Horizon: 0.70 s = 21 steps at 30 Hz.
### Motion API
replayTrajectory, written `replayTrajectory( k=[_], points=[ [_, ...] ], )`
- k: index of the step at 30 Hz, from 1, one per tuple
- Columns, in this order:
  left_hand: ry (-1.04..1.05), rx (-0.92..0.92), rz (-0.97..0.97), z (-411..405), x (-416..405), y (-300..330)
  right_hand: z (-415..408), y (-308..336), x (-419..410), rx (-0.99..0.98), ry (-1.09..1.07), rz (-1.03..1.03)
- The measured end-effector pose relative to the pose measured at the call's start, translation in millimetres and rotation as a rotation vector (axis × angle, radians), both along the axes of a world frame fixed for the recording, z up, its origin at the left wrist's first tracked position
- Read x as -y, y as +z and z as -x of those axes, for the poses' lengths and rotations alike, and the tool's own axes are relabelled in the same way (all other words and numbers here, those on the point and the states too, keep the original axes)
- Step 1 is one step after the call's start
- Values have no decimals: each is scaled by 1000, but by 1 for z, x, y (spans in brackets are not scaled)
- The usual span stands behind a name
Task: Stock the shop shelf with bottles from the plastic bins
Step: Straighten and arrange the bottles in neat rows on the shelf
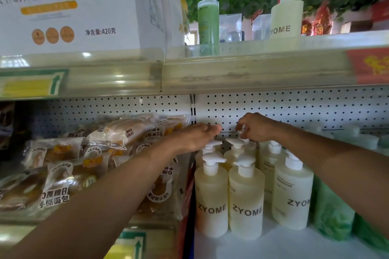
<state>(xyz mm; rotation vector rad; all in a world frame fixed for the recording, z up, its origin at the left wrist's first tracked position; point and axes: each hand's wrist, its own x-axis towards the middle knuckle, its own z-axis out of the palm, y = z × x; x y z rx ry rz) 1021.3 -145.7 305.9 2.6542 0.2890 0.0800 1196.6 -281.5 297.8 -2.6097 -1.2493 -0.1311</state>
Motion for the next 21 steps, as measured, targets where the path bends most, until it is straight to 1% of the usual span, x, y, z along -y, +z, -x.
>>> replayTrajectory(
  k=[5, 12, 16, 18, 21],
  points=[
    [-9, 9, -48, -3, -7, -2, 8, -2, -15, -32, 63, -52],
    [-1, 42, -94, -4, -7, -7, 7, -3, -15, -130, 72, -97],
    [-6, 39, -75, -2, -5, -6, 15, 0, -11, -156, 73, -60],
    [-18, 80, -59, 1, -2, -4, 20, 3, -3, -150, 60, -85],
    [-64, 194, -44, 16, 10, -3, 34, 12, 21, -169, 73, -215]
  ],
)
